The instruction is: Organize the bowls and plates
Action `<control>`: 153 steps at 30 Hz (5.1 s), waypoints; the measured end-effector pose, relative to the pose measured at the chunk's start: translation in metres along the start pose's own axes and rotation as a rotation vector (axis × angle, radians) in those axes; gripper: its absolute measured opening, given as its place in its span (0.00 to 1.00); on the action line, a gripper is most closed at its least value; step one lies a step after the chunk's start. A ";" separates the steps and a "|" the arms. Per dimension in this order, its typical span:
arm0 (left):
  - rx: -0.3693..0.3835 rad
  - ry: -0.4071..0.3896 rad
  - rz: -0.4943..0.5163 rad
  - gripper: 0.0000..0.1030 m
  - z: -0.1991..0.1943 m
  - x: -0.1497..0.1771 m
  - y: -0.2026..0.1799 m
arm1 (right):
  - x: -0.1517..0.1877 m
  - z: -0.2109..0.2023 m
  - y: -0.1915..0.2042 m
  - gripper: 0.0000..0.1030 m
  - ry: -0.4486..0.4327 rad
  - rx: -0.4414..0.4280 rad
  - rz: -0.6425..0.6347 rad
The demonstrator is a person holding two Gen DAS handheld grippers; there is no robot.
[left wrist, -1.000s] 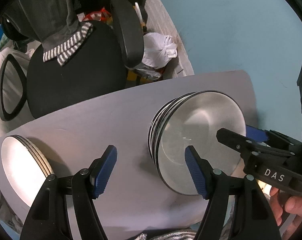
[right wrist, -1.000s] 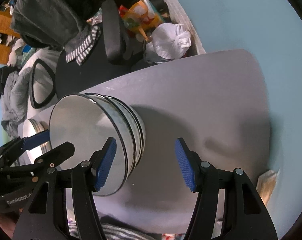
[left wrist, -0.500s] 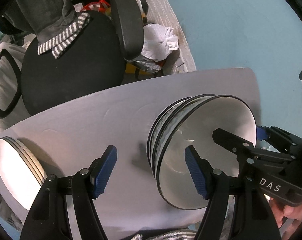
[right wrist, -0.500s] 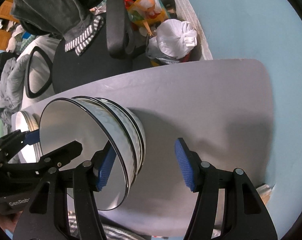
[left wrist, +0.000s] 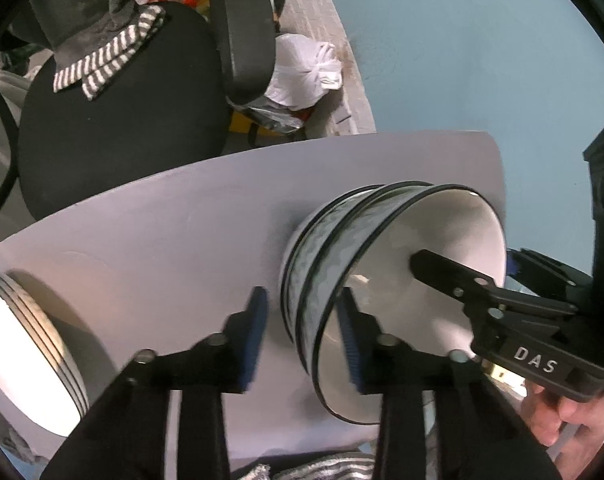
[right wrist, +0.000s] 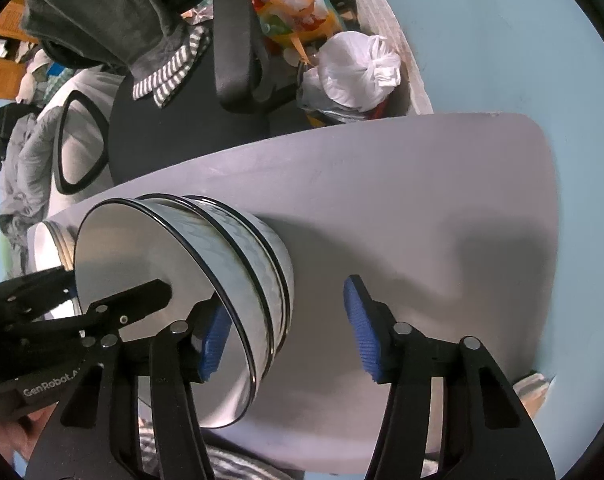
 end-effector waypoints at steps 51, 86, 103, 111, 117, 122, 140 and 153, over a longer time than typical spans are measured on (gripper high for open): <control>-0.093 -0.046 0.028 0.47 -0.016 0.004 0.007 | 0.015 0.002 0.005 0.27 0.025 0.019 0.085; 0.051 0.013 -0.010 0.21 -0.002 0.004 0.010 | 0.011 0.004 0.007 0.28 0.027 -0.064 0.098; 0.023 -0.008 0.017 0.20 -0.003 0.009 0.010 | 0.011 0.004 0.009 0.24 0.041 -0.069 0.040; 0.016 -0.018 0.028 0.20 -0.004 0.010 0.008 | 0.014 0.003 0.007 0.21 0.034 -0.082 0.025; 0.027 -0.007 0.001 0.20 -0.005 0.012 0.012 | 0.017 0.002 0.008 0.17 0.033 -0.073 0.056; 0.026 -0.003 -0.004 0.20 -0.006 0.017 0.017 | 0.019 0.004 0.009 0.17 0.047 -0.084 0.066; 0.018 -0.008 -0.051 0.20 -0.024 0.054 0.058 | 0.042 0.014 0.059 0.16 0.083 -0.062 0.017; 0.022 -0.062 -0.071 0.20 -0.064 0.087 0.096 | 0.054 0.006 0.111 0.16 0.074 -0.058 -0.028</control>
Point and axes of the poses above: each gripper's, at about its wrist camera, not at the fingertips, and z roughly the way its jaws point, y to its left, x to its underside, the point moved 3 cm from there along z, roughly the way its jaws point, and after that the axes turned 7 degrees about x, right-handed, at the moved point
